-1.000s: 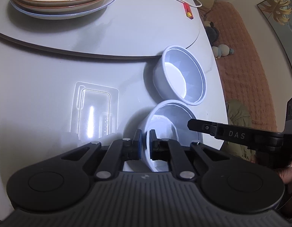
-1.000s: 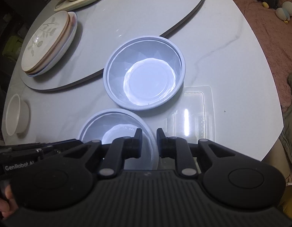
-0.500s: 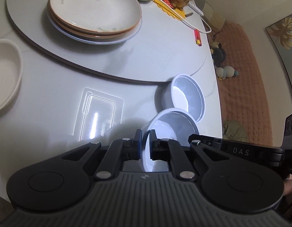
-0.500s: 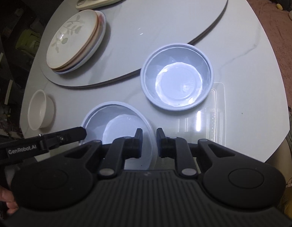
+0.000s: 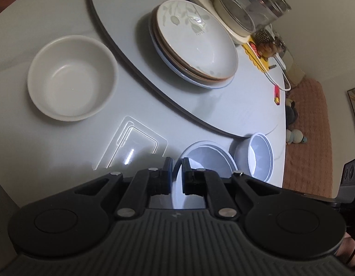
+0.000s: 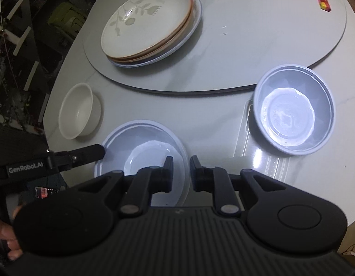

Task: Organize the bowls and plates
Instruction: 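Lift the shallow bowl with both grippers and carry it over the other shallow bowl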

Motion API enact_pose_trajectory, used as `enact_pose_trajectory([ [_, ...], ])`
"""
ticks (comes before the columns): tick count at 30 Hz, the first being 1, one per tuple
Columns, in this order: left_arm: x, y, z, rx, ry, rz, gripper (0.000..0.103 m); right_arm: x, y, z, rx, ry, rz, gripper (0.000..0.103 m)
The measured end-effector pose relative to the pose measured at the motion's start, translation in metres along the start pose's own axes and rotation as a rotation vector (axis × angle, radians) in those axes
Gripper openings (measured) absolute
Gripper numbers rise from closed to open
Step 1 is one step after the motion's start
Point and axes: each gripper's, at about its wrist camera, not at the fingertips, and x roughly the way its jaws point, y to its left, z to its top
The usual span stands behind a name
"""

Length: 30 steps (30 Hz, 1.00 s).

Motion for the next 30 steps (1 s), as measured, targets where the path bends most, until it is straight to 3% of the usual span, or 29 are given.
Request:
enact_pose_trajectory([
  [9, 0.004, 0.031, 0.008, -0.076, -0.025, 0.041, 0.009, 0.024, 0.027, 0.011, -0.071, 0.033, 0.013, 0.019],
  [19, 0.013, 0.051, 0.005, -0.117, -0.013, 0.050, 0.009, 0.042, 0.031, 0.014, -0.098, 0.051, 0.034, 0.019],
  [30, 0.013, 0.053, 0.005, -0.126, -0.005, 0.083, 0.012, 0.033, 0.028, 0.015, -0.077, 0.043, 0.037, 0.020],
])
